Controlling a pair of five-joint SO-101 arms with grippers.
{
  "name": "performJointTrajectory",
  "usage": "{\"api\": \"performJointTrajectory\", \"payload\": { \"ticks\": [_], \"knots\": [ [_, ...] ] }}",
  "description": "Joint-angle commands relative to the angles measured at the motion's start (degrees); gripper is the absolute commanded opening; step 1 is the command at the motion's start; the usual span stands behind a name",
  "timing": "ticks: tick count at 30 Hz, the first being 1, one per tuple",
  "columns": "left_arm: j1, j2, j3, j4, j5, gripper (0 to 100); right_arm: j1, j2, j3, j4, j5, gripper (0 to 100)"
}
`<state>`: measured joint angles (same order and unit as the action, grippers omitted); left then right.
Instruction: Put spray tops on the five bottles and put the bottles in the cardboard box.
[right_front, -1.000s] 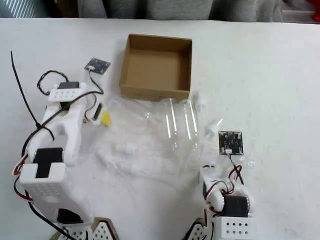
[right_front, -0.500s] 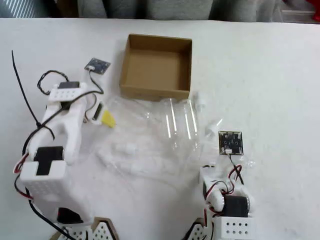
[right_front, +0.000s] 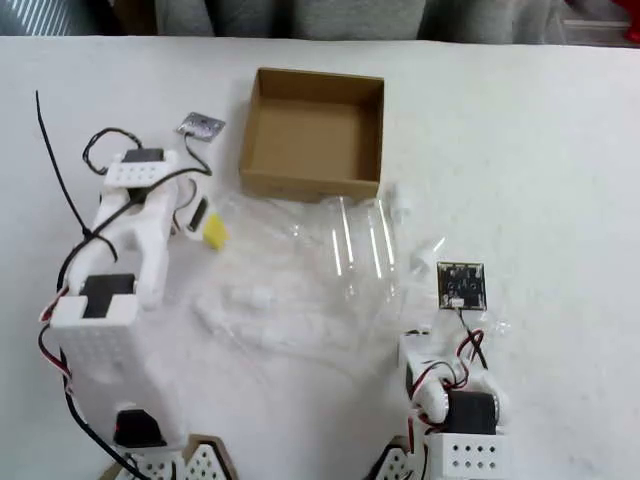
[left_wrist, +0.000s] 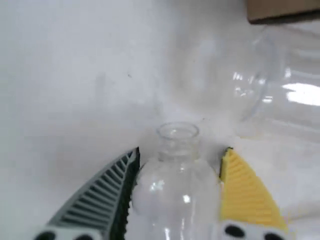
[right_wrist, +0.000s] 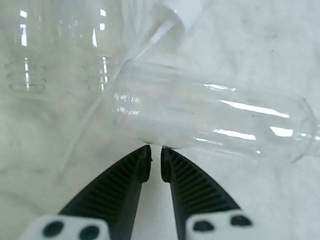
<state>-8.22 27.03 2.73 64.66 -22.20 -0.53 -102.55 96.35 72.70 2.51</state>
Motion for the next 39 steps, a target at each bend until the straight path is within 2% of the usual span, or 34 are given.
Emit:
{"api": "performJointTrajectory", "payload": {
  "ticks": [1, 10, 15, 21, 23, 27, 30, 32, 36, 39],
  "knots": [
    [1.2, -1.3, -1.6, 1.2, -5.5, 7, 0.5, -0.6, 0.4, -0.1, 0.7, 2.1],
    [-0.8, -3.3, 0.4, 1.9, -6.3, 8, 0.5, -0.7, 0.4, -0.1, 0.7, 2.4],
    [-1.7, -11.0, 10.9, -5.7, -6.2, 8, 0.7, -0.7, -0.5, -0.5, 0.7, 2.5],
    [-1.6, -20.0, 22.4, -13.6, -6.2, 8, 5.4, -0.7, -1.7, -5.0, 0.9, 2.6],
    [-1.7, -20.2, 22.7, -13.9, -6.2, 8, 5.7, -0.7, 0.4, -10.0, 5.5, 3.3],
    [-2.1, -19.8, 22.5, -14.0, -6.2, 8, 10.3, -0.7, -1.1, -16.3, 25.8, 7.7],
    [-3.6, -19.6, 21.2, -13.9, -6.2, 8, 12.4, -0.4, -5.5, -18.9, 27.6, 7.7],
    [-4.4, -19.6, 20.7, -13.9, -5.0, 8, 11.8, -0.2, -10.5, -15.9, 30.9, 7.8],
    [-5.2, -19.6, 20.4, -15.3, -0.7, 8, 2.3, 0.6, -21.9, -6.1, 33.2, 7.4],
    [-5.7, -19.6, 20.4, -15.9, -0.2, 8, -3.9, 6.8, -25.9, -5.6, 33.5, 7.4]
  ]
}}
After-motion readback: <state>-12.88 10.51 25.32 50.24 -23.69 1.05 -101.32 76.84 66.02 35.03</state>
